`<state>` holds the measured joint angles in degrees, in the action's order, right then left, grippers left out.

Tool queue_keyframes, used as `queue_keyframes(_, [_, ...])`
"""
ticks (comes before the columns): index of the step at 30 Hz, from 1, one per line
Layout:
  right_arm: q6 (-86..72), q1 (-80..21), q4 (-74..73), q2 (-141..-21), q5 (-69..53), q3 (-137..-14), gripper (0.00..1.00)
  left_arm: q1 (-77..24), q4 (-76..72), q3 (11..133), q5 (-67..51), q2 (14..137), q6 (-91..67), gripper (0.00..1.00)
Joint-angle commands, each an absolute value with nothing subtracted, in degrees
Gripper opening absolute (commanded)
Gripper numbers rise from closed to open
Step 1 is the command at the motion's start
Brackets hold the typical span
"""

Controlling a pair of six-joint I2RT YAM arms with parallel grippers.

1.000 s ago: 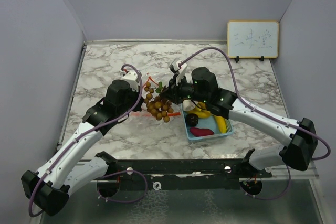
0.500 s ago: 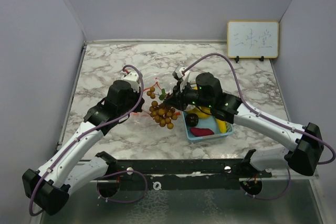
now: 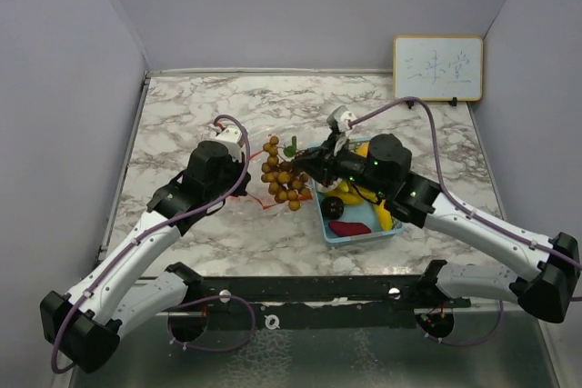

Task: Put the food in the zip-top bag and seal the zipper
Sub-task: Place the fake fruit in the zipper food storage bag.

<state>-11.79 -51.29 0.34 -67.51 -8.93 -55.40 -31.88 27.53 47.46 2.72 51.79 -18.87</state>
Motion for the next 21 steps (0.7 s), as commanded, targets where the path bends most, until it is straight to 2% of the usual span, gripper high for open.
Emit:
queue_keyframes(1, [-14.1,-51.4,14.8,-61.7,-4.2,-54.6,0.02,-31.8,25.5,46.9,1.5,51.9,-19.8,0.0])
queue_keyframes(10, [-12.6,-51.4,8.0,-61.6,-15.7,-56.8,0.02,-31.8,25.7,47.4,2.6,51.4,-19.8,0.0])
queue_keyframes(21, [-11.4,-51.4,-5.4,-61.5,-15.6,-56.6,0.02,-31.8,25.9,47.3,3.1,50.7,-18.9,0.0])
